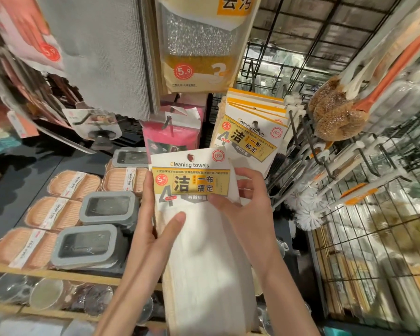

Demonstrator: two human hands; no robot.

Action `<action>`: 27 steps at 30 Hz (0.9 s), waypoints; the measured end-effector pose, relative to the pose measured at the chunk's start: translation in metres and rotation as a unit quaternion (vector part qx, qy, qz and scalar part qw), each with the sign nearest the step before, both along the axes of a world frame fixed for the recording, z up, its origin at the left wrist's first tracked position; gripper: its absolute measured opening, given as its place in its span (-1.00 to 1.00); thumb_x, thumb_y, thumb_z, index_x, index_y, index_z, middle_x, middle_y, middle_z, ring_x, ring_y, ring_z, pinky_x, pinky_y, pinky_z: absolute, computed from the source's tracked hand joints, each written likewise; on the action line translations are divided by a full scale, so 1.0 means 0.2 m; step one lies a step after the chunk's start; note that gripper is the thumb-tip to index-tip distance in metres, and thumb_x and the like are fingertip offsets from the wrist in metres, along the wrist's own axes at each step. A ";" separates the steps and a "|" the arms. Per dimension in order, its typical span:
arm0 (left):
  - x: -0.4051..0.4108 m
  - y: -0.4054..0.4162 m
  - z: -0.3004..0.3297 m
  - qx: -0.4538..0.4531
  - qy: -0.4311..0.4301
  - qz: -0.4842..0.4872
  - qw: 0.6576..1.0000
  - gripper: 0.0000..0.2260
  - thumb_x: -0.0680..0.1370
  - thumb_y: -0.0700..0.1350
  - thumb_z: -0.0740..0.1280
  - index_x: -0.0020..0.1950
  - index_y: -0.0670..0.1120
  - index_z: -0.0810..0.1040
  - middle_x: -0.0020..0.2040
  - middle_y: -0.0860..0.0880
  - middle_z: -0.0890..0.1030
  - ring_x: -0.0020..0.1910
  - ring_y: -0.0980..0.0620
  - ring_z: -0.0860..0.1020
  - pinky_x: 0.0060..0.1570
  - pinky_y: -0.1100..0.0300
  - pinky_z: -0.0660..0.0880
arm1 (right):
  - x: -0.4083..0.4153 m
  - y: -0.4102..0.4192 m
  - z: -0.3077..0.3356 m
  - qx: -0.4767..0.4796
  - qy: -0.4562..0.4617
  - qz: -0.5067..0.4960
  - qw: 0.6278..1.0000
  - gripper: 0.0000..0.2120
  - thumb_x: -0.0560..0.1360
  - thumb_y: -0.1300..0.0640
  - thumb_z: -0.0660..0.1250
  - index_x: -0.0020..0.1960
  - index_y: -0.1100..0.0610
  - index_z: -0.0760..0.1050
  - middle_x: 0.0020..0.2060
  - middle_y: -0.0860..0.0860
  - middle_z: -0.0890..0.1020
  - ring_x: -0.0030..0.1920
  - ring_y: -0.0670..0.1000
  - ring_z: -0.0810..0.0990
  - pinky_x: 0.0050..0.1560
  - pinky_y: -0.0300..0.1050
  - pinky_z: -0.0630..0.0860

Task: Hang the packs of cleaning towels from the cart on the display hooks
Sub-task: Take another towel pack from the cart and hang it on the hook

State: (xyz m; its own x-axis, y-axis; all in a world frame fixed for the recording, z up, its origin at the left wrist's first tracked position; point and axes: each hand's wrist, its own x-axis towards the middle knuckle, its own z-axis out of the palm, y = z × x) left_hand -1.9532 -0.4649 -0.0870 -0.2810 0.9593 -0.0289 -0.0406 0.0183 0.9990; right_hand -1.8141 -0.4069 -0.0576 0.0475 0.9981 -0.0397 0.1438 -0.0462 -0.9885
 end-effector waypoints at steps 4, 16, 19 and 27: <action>-0.01 0.00 -0.01 -0.004 0.006 -0.004 1.000 -0.31 0.43 -0.01 0.42 0.32 0.52 0.12 0.42 0.42 0.27 0.42 0.34 0.24 0.46 0.03 0.21 | 0.02 0.01 0.00 -0.008 0.019 -0.001 1.000 -0.45 0.30 0.26 0.54 0.14 -0.10 0.40 -0.14 -0.10 0.54 -0.25 -0.34 0.50 -0.27 -0.47 0.41; -0.04 -0.01 -0.04 -0.007 0.059 -0.006 0.998 -0.46 0.37 0.01 0.43 0.31 0.26 0.40 0.32 0.17 0.48 0.35 0.18 0.40 0.37 -0.07 0.33 | 0.09 0.02 -0.02 -0.028 0.051 0.010 0.998 -0.51 0.32 0.41 0.48 -0.06 -0.08 0.34 0.06 0.09 0.56 -0.10 -0.04 0.62 -0.15 -0.16 0.61; -0.04 -0.01 -0.03 -0.015 0.043 -0.006 0.999 -0.49 0.37 0.10 0.43 0.29 0.29 0.39 0.32 0.19 0.48 0.33 0.19 0.41 0.36 -0.05 0.34 | 0.10 0.02 -0.03 -0.025 0.071 -0.008 0.997 -0.50 0.33 0.42 0.47 -0.05 -0.08 0.35 0.03 0.11 0.58 -0.23 -0.15 0.62 -0.25 -0.25 0.57; -0.04 0.00 -0.04 -0.030 -0.038 -0.027 0.998 -0.63 0.52 0.15 0.23 0.33 0.28 0.38 0.35 0.13 0.49 0.33 0.09 0.46 0.34 -0.12 0.34 | 0.11 0.04 -0.06 -0.007 0.084 0.005 0.996 -0.56 0.39 0.41 0.41 0.00 -0.05 0.36 -0.09 0.02 0.63 -0.22 -0.20 0.61 -0.16 -0.24 0.57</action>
